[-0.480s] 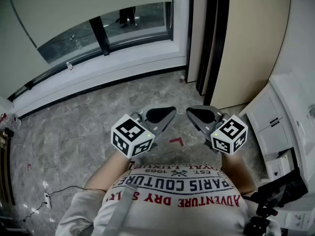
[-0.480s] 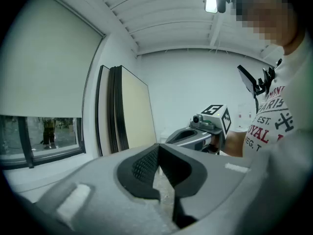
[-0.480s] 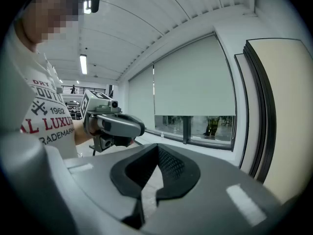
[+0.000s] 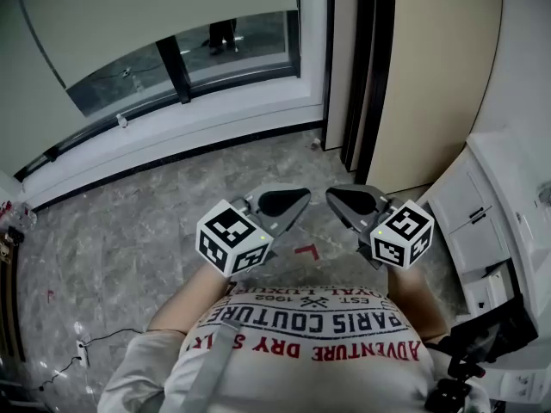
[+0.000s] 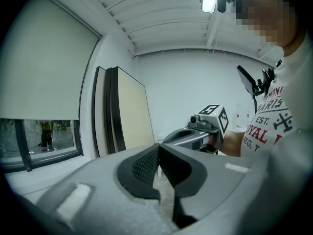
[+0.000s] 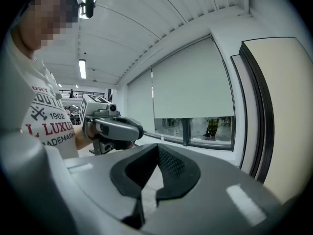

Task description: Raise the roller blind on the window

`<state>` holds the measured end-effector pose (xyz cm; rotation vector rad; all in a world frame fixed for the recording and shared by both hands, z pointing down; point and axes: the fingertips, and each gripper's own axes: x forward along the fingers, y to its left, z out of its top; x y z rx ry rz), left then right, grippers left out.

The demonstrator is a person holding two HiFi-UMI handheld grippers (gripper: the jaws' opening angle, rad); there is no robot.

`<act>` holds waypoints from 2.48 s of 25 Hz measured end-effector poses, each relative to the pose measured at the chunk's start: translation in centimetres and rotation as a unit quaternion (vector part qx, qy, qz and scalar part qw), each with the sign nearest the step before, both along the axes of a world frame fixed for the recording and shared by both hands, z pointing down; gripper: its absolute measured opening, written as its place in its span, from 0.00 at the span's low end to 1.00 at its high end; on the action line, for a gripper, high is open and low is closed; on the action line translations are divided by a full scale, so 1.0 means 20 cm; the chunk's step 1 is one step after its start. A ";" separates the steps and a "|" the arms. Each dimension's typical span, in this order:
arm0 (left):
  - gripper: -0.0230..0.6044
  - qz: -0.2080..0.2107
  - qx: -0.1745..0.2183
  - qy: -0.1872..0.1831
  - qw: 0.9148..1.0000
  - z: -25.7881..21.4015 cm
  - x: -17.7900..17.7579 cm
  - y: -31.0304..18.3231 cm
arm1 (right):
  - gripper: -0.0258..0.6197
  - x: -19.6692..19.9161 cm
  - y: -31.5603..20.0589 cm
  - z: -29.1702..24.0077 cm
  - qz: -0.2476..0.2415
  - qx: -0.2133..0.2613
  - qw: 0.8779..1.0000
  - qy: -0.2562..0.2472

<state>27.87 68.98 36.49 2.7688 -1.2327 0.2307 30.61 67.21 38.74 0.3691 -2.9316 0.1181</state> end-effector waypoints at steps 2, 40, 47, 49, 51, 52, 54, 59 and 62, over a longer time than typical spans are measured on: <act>0.04 0.001 -0.001 0.000 1.000 0.00 0.01 -0.01 | 0.04 0.02 0.00 0.00 0.002 -0.004 1.000 -0.004; 0.04 0.001 -0.123 0.042 0.992 0.52 -0.79 -1.48 | 0.04 -0.70 -1.45 0.49 0.041 -0.174 0.984 -0.018; 0.04 -0.032 -0.114 0.069 0.991 0.46 -1.12 -1.90 | 0.04 -0.95 -1.87 0.39 0.042 -0.156 0.986 -0.037; 0.04 -0.029 -0.115 0.070 0.990 0.46 -1.13 -1.98 | 0.04 -0.98 -1.94 0.39 0.043 -0.156 0.986 -0.044; 0.04 -0.023 -0.111 0.063 0.992 0.46 -1.13 -2.05 | 0.04 -0.99 -2.02 0.39 0.044 -0.157 0.986 -0.047; 0.04 -0.019 -0.108 0.057 0.992 0.46 -1.12 -2.09 | 0.04 -0.99 -2.06 0.40 0.045 -0.157 0.985 -0.048; 0.04 -0.014 -0.104 0.047 0.993 0.47 -1.11 -2.18 | 0.04 -1.00 -2.16 0.41 0.045 -0.157 0.985 -0.050; 0.04 -0.026 -0.103 0.044 0.993 0.46 -1.14 -2.48 | 0.04 -1.02 -2.52 0.40 0.040 -0.141 0.988 -0.043; 0.04 -0.036 -0.096 0.042 0.994 0.40 -1.18 -2.75 | 0.04 -1.05 -2.81 0.34 0.037 -0.128 0.990 -0.044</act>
